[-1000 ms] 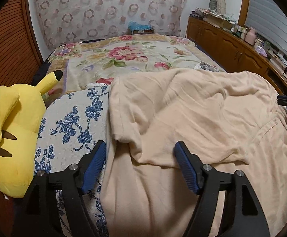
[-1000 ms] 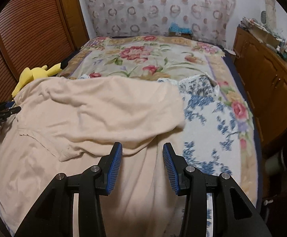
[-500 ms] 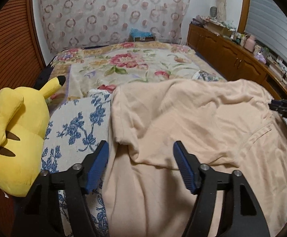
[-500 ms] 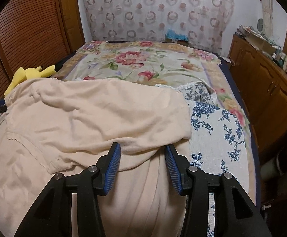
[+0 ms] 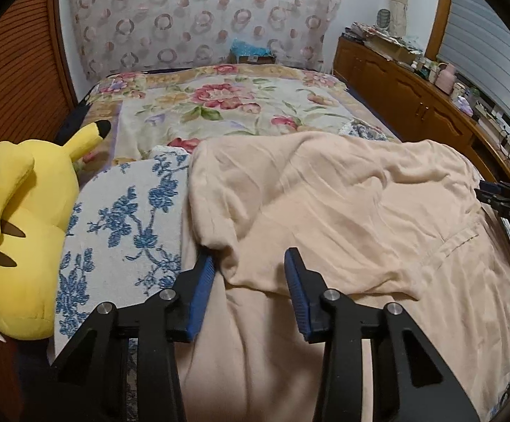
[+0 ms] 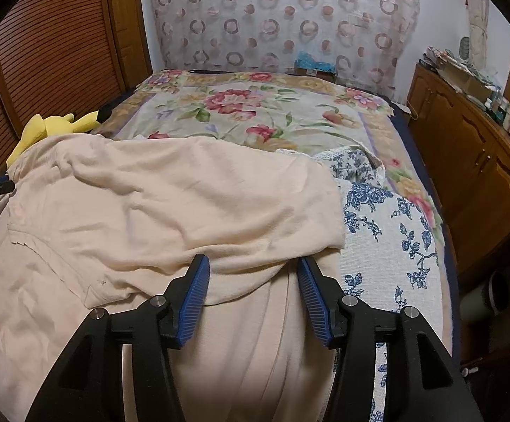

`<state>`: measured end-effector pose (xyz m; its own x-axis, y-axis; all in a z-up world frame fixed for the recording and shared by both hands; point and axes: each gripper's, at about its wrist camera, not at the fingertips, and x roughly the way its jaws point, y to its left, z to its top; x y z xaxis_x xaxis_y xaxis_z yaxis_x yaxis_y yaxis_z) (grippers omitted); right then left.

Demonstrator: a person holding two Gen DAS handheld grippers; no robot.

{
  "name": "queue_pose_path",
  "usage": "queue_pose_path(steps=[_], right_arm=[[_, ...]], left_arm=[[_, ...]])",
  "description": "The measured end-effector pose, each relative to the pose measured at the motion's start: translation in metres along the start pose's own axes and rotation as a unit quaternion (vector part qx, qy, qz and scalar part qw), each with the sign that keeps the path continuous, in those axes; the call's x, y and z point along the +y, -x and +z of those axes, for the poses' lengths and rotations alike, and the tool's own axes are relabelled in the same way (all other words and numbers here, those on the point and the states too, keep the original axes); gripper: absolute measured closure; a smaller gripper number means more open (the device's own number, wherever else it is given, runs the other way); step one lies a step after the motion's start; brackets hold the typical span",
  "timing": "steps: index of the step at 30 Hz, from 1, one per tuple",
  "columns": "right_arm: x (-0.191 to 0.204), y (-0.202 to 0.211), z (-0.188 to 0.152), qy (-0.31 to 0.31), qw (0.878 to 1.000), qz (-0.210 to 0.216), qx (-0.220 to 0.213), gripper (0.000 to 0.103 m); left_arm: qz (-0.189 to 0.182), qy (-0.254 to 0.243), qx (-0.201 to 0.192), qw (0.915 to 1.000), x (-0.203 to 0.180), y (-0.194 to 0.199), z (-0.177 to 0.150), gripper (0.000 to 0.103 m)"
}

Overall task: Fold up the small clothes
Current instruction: 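Move both open grippers to the edge of the folded shirt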

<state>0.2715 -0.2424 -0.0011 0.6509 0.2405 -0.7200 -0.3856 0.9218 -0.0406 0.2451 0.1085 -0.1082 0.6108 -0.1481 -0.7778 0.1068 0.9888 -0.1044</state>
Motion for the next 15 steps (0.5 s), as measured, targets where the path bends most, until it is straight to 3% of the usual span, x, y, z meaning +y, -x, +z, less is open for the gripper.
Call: queue_pose_path(steps=[11, 15], right_arm=[[0.000, -0.001, 0.000, 0.000, 1.000, -0.001, 0.001, 0.048], [-0.002, -0.001, 0.006, -0.005, 1.000, 0.016, 0.006, 0.048]], left_arm=[[-0.005, 0.002, 0.006, 1.0000, 0.002, -0.011, 0.015, 0.061], [-0.004, -0.007, -0.001, 1.0000, -0.001, -0.010, 0.019, 0.077]])
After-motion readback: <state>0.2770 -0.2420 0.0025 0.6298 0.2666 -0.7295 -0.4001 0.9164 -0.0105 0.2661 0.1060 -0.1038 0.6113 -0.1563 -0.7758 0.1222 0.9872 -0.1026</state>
